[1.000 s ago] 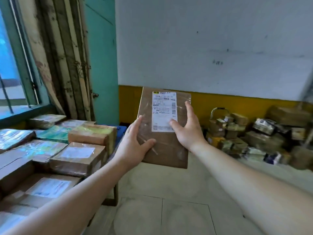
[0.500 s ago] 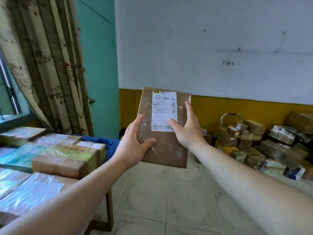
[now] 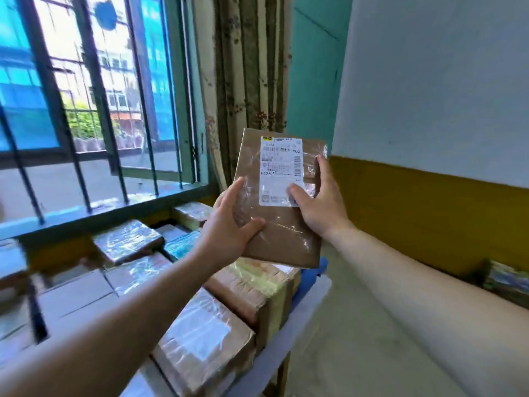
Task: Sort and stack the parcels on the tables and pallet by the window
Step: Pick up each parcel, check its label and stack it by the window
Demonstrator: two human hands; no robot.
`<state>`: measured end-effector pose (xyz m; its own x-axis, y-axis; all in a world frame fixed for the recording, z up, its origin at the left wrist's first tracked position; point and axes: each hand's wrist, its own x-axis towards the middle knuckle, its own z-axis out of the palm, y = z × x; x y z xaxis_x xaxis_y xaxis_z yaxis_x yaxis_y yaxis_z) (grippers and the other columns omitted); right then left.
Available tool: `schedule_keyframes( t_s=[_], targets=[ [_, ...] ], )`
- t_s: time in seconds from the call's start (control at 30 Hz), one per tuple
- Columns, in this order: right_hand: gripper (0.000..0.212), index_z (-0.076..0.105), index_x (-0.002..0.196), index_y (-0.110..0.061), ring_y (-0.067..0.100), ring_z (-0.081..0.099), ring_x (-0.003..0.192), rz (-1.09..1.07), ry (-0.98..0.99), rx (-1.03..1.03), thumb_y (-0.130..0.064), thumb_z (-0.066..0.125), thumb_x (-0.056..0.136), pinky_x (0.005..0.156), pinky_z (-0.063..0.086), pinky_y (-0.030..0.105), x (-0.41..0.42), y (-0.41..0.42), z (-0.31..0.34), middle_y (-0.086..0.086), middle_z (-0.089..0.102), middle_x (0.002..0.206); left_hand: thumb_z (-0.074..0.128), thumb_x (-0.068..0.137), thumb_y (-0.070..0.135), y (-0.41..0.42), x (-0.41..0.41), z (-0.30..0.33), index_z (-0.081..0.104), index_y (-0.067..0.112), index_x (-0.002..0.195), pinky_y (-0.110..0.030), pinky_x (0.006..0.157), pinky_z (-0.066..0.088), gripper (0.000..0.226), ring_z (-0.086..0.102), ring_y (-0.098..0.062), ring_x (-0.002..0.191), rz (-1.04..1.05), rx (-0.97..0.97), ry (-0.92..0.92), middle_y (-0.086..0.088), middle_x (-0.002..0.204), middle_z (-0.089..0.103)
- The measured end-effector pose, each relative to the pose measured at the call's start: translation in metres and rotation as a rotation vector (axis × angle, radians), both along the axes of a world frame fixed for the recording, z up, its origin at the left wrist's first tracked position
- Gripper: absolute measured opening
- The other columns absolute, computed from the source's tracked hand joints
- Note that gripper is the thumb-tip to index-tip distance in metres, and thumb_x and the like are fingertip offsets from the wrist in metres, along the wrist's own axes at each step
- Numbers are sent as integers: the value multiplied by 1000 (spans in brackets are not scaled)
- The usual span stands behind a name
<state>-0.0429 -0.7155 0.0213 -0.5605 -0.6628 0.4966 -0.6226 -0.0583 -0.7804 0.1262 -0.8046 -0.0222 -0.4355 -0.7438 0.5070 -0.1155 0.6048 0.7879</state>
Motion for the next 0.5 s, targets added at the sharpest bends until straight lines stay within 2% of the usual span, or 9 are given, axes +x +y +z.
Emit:
schedule_keyframes(
  t_s=[0.07,0.13,0.2,0.27,0.33,0.43,0.5],
  targets=[
    [83,17,155,-34,7,40,125,92,-13,-11,-35,68,89,103,29,22,23,-42,-2,-3,37,147,79,77,23,-28,29,0,28,39,146,-37,102,47,88,53,-11,119,74,-18,11,4,143,43],
    [85,17,155,-38,9,40,129,174,-29,-14,-38,68,87,107,32,29,47,-80,-5,-9,38,143,78,78,22,-51,58,-2,28,37,147,-31,97,49,86,54,-9,115,137,-1,9,6,143,41],
    [85,17,154,-40,9,39,128,233,-26,-7,-39,68,87,108,32,31,71,-113,-8,-13,39,140,78,77,25,-70,88,-6,28,41,146,-34,96,51,86,56,-8,113,180,22,22,8,143,40],
    [85,17,155,-37,8,37,129,289,-11,-3,-40,69,88,105,30,26,96,-142,-11,-10,39,146,78,75,32,-86,118,-11,27,48,142,-40,98,50,85,55,-12,117,233,32,20,8,144,41],
    [86,16,156,-36,8,38,130,359,-4,7,-41,68,88,103,29,23,122,-170,-15,-5,37,150,77,77,29,-99,147,-14,27,46,142,-41,100,49,84,54,-14,120,308,43,4,5,144,41],
    [86,14,156,-37,19,38,137,476,0,33,-44,67,88,108,31,30,159,-211,-22,0,35,153,76,80,18,-114,185,-17,28,34,147,-36,103,46,84,54,-12,119,423,45,10,6,142,43],
    [85,11,156,-39,23,41,136,547,1,68,-44,65,90,101,30,27,183,-238,-26,1,34,154,76,80,17,-124,207,-19,28,31,148,-29,101,43,84,53,-10,116,524,42,-24,8,139,44]
  ],
)
